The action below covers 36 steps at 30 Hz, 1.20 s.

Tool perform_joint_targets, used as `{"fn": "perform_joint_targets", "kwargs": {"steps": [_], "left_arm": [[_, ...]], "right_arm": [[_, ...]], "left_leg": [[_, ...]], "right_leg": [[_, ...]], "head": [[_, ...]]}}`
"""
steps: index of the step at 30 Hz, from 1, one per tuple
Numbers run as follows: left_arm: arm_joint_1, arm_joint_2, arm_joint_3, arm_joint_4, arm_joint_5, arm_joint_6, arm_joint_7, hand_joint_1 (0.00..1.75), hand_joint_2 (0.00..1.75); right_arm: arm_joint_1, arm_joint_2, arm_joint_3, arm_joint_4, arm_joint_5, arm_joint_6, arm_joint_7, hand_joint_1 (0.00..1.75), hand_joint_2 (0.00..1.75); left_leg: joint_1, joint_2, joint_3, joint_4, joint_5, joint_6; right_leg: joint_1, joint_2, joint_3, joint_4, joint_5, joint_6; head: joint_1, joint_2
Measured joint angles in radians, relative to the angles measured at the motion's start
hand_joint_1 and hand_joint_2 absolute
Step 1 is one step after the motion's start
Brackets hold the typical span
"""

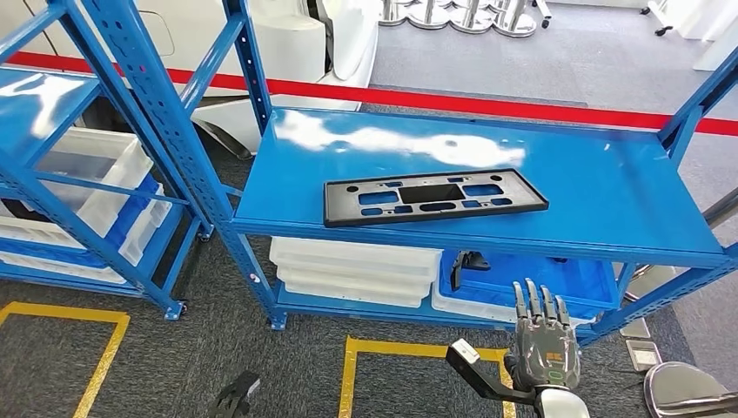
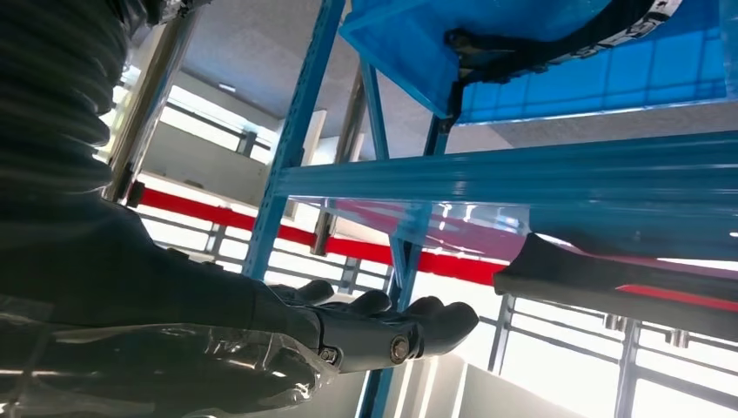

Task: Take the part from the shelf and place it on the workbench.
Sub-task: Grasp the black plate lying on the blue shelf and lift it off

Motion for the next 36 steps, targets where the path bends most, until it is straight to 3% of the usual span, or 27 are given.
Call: {"fn": "perform_joint_targets", "kwargs": {"steps": [2, 4, 6, 8, 9, 10, 11, 13, 15, 19, 21, 23, 24, 25, 26, 28, 29, 30, 32, 34, 36], "left_arm": [[-0.001, -0.002, 0.0, 0.0, 0.0, -0.001, 0.005, 0.0, 0.0], [-0.002, -0.002, 0.0, 0.0, 0.0, -0.002, 0.007, 0.0, 0.0], [-0.004, 0.001, 0.0, 0.001, 0.0, -0.005, 0.008, 0.0, 0.0], [-0.002, 0.008, 0.0, 0.001, 0.0, -0.008, 0.01, 0.0, 0.0], [0.0, 0.011, 0.0, 0.001, 0.0, -0.009, 0.01, 0.0, 0.0], [0.002, 0.013, 0.0, 0.002, 0.0, -0.009, 0.01, 0.0, 0.0], [0.003, 0.015, 0.0, 0.002, 0.0, -0.01, 0.01, 0.0, 0.0], [0.002, 0.018, 0.0, 0.002, 0.0, -0.012, 0.01, 0.0, 0.0], [0.001, 0.02, 0.0, 0.002, 0.0, -0.014, 0.01, 0.0, 0.0], [0.002, 0.016, 0.0, 0.003, 0.0, -0.015, 0.01, 0.0, 0.0], [0.001, 0.008, 0.001, 0.003, 0.0, -0.014, 0.009, 0.0, 0.0], [0.001, 0.0, 0.001, 0.003, 0.0, -0.014, 0.01, 0.0, 0.0], [0.002, -0.002, 0.001, 0.003, 0.0, -0.014, 0.01, 0.0, 0.0], [0.004, -0.003, 0.001, 0.004, 0.0, -0.014, 0.01, 0.0, 0.0], [0.005, -0.003, 0.001, 0.004, 0.0, -0.014, 0.01, 0.0, 0.0], [0.005, -0.003, 0.001, 0.004, 0.0, -0.014, 0.01, 0.0, 0.0], [0.005, -0.003, 0.001, 0.004, 0.0, -0.014, 0.01, 0.0, 0.0], [0.004, -0.004, 0.001, 0.004, 0.0, -0.015, 0.01, 0.0, 0.0], [0.004, -0.007, 0.001, 0.005, 0.0, -0.016, 0.01, 0.0, 0.0], [0.005, -0.008, 0.001, 0.006, 0.0, -0.016, 0.01, 0.0, 0.0], [0.003, -0.007, 0.001, 0.007, 0.0, -0.016, 0.01, 0.0, 0.0]], "right_arm": [[-0.002, 0.001, 0.0, -0.001, -0.005, 0.0, -0.002, 0.0, 1.75], [-0.002, 0.003, 0.0, -0.002, -0.009, 0.0, -0.004, 0.0, 1.75], [-0.003, 0.007, 0.001, -0.003, -0.013, 0.0, -0.005, 0.0, 1.75], [-0.003, 0.011, 0.002, -0.003, -0.014, 0.0, -0.005, 0.0, 1.75], [-0.003, 0.013, 0.002, -0.003, -0.015, 0.0, -0.006, 0.0, 1.75], [-0.003, 0.016, 0.002, -0.003, -0.015, 0.0, -0.006, 0.0, 1.75], [-0.003, 0.017, 0.002, -0.002, -0.015, -0.001, -0.006, 0.0, 1.75], [-0.003, 0.02, 0.002, -0.002, -0.016, -0.002, -0.008, 0.0, 1.75], [-0.006, 0.022, 0.002, -0.003, -0.018, -0.005, -0.01, 0.0, 1.75], [-0.009, 0.025, 0.002, -0.002, -0.018, -0.013, -0.012, 0.0, 1.75], [-0.012, 0.025, 0.001, -0.002, -0.018, -0.015, -0.012, 0.0, 1.75], [-0.012, 0.025, 0.002, -0.001, -0.018, -0.017, -0.013, 0.0, 1.75], [-0.01, 0.025, 0.002, 0.0, -0.018, -0.017, -0.013, 0.0, 1.75], [-0.009, 0.025, 0.002, 0.0, -0.018, -0.017, -0.013, 0.0, 1.75], [-0.008, 0.025, 0.002, 0.001, -0.018, -0.017, -0.013, 0.0, 1.75], [-0.01, 0.024, 0.002, 0.002, -0.018, -0.017, -0.013, 0.0, 1.75], [-0.011, 0.025, 0.002, 0.002, -0.018, -0.017, -0.013, 0.0, 1.75], [-0.012, 0.024, 0.002, 0.002, -0.018, -0.018, -0.014, 0.0, 1.75], [-0.012, 0.023, 0.0, 0.003, -0.018, -0.021, -0.016, 0.0, 1.75], [-0.012, 0.023, -0.001, 0.002, -0.018, -0.026, -0.02, 0.0, 1.75], [-0.014, 0.024, 0.0, 0.003, -0.018, -0.03, -0.023, 0.0, 1.75]], "left_leg": [[0.003, 0.003, 0.0, -0.004, -0.001, -0.011], [0.002, 0.006, -0.001, 0.01, -0.013, -0.022], [0.003, 0.007, -0.044, 0.101, -0.06, -0.03], [0.007, 0.007, -0.119, 0.234, -0.11, -0.039], [0.01, 0.007, -0.143, 0.269, -0.113, -0.044], [0.012, 0.007, -0.15, 0.27, -0.096, -0.048], [0.014, 0.008, -0.137, 0.23, -0.062, -0.052], [0.018, 0.011, -0.078, 0.097, 0.01, -0.059], [0.018, 0.01, -0.039, 0.016, 0.031, -0.05], [0.019, 0.005, -0.016, 0.005, 0.017, -0.015], [0.02, 0.002, 0.002, 0.003, 0.013, -0.004], [0.018, 0.0, 0.007, 0.003, 0.006, 0.003], [0.016, -0.001, 0.011, 0.003, 0.001, 0.005], [0.014, -0.003, 0.017, 0.003, -0.004, 0.006], [0.011, -0.005, 0.025, 0.003, -0.01, 0.006], [0.006, -0.009, 0.043, 0.002, -0.022, 0.006], [0.005, -0.011, 0.049, 0.001, -0.027, 0.004], [0.006, -0.013, 0.051, 0.0, -0.03, -0.001], [0.007, -0.013, 0.053, 0.0, -0.029, -0.014], [0.007, -0.009, 0.057, 0.01, -0.034, -0.024], [0.007, -0.002, 0.029, 0.073, -0.071, -0.031]], "right_leg": [[0.004, -0.001, 0.005, -0.017, -0.002, -0.001], [-0.001, 0.0, 0.02, -0.039, 0.007, 0.0], [-0.008, -0.002, 0.035, -0.058, 0.013, 0.0], [-0.009, -0.002, 0.042, -0.061, 0.009, -0.002], [-0.011, -0.002, 0.045, -0.06, 0.005, -0.001], [-0.013, -0.002, 0.048, -0.058, 0.0, 0.001], [-0.016, -0.001, 0.053, -0.054, -0.007, 0.006], [-0.021, 0.0, 0.063, -0.042, -0.026, 0.019], [-0.021, 0.001, 0.067, -0.031, -0.043, 0.034], [-0.023, 0.003, 0.065, -0.009, -0.054, 0.052], [-0.024, 0.004, 0.015, 0.08, -0.086, 0.059], [-0.025, 0.005, -0.078, 0.221, -0.128, 0.063], [-0.025, 0.005, -0.119, 0.269, -0.135, 0.062], [-0.025, 0.006, -0.144, 0.283, -0.125, 0.06], [-0.024, 0.006, -0.148, 0.257, -0.093, 0.055], [-0.018, 0.006, -0.113, 0.126, 0.005, 0.033], [-0.012, 0.006, -0.094, 0.069, 0.03, 0.021], [-0.007, 0.007, -0.075, 0.027, 0.041, 0.009], [0.0, 0.008, -0.06, 0.001, 0.033, -0.004], [-0.003, 0.007, -0.038, -0.025, 0.05, -0.005], [-0.009, 0.005, -0.017, -0.044, 0.056, -0.003]], "head": [[0.001, 0.0], [0.0, 0.0], [-0.001, 0.0], [-0.001, 0.0], [-0.001, 0.0], [-0.001, 0.0], [-0.001, 0.0], [-0.002, 0.0], [-0.001, 0.0], [0.0, 0.0], [0.004, 0.0], [0.007, 0.0], [0.007, 0.0], [0.007, 0.0], [0.007, 0.0], [0.007, 0.0], [0.006, 0.0], [0.006, 0.0], [0.005, 0.0], [0.004, 0.0], [0.004, 0.0]]}}
